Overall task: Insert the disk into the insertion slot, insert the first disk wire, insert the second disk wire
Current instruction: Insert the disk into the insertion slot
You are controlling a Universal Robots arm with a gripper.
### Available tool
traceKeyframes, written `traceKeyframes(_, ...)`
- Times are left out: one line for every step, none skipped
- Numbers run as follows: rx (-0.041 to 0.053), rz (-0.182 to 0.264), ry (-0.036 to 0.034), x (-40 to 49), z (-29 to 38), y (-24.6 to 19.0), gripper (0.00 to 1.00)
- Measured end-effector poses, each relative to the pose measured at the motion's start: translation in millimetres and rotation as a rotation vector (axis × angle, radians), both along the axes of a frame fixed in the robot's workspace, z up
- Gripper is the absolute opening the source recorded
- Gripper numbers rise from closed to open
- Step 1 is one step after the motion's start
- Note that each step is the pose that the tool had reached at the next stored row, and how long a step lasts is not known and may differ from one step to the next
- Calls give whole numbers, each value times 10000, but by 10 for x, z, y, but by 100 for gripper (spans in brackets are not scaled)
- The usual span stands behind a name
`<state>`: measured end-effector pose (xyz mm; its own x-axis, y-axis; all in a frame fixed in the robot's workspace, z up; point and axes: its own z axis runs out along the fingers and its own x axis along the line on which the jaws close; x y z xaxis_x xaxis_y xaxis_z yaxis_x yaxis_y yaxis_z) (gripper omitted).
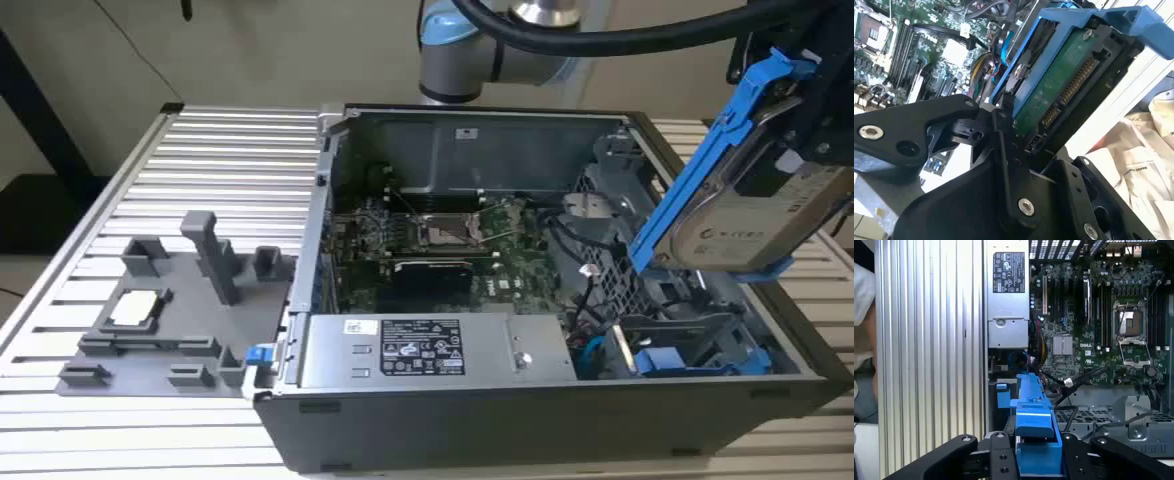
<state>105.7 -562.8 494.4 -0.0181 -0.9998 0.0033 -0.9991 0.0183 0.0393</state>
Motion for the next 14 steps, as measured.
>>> traceKeyframes(0, 0, 0, 0, 0, 0, 33)
traceKeyframes(0, 0, 0, 0, 0, 0, 33)
traceKeyframes(0, 0, 0, 0, 0, 0, 33)
traceKeyframes(0, 0, 0, 0, 0, 0, 33)
traceKeyframes(0, 0, 0, 0, 0, 0, 33)
traceKeyframes(-2, 0, 0, 0, 0, 0, 33)
traceKeyframes(-5, 0, 0, 0, 0, 0, 33)
traceKeyframes(-8, 1, 0, 0, 0, 0, 33)
traceKeyframes(-11, 0, 0, 0, 0, 0, 33)
traceKeyframes(-13, 0, 0, 0, 0, 0, 33)
traceKeyframes(-16, 0, 0, 0, 0, 0, 33)
traceKeyframes(-17, 0, 0, 0, 0, 0, 33)
traceKeyframes(-17, 0, -6, 0, -1, 0, 33)
traceKeyframes(-16, 0, -19, 0, -3, 0, 33)
